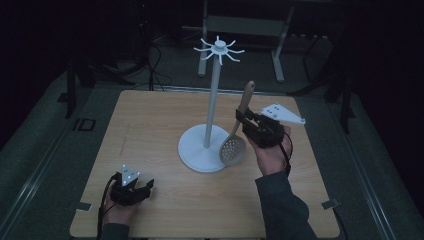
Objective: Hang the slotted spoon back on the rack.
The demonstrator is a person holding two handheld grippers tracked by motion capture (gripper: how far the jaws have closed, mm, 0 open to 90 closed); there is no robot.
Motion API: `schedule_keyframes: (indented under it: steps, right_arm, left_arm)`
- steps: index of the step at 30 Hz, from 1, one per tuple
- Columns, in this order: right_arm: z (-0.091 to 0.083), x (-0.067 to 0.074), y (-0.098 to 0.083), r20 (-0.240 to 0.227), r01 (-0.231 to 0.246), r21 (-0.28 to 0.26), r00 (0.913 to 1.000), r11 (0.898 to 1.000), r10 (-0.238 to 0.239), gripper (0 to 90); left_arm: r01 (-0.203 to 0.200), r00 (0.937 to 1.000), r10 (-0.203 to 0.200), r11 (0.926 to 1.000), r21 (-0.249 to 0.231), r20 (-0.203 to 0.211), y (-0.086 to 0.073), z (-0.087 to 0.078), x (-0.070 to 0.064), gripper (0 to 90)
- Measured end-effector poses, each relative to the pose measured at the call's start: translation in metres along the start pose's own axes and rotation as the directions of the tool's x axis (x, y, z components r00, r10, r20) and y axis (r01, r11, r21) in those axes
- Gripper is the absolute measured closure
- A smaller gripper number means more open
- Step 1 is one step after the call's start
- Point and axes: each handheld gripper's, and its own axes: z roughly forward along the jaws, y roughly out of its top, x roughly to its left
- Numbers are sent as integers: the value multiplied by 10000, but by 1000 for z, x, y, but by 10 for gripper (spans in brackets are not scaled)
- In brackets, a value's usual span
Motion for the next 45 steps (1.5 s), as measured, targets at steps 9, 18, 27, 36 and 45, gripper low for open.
schedule_keyframes:
  steps: [9,18,27,36,45]
  right_arm:
    - [0,0,8,-19,-26,-148,10000,9999,26,737]
    - [0,0,16,-56,-17,-236,10000,9997,16,737]
    - [1,0,21,-57,109,-206,9999,9997,-110,737]
    - [1,-1,28,-86,83,-243,9999,9997,-85,737]
    - [4,0,32,-147,177,-223,9997,9996,-181,736]
  left_arm:
    - [-15,10000,15,10000,14,-5,0,0,0,375]
    - [-10,10000,10,10000,29,6,0,0,0,375]
    - [-46,10000,46,10000,71,2,0,0,0,375]
    - [-31,10000,31,10000,44,-4,0,0,0,375]
    - [9,10000,-9,10000,40,8,0,0,0,375]
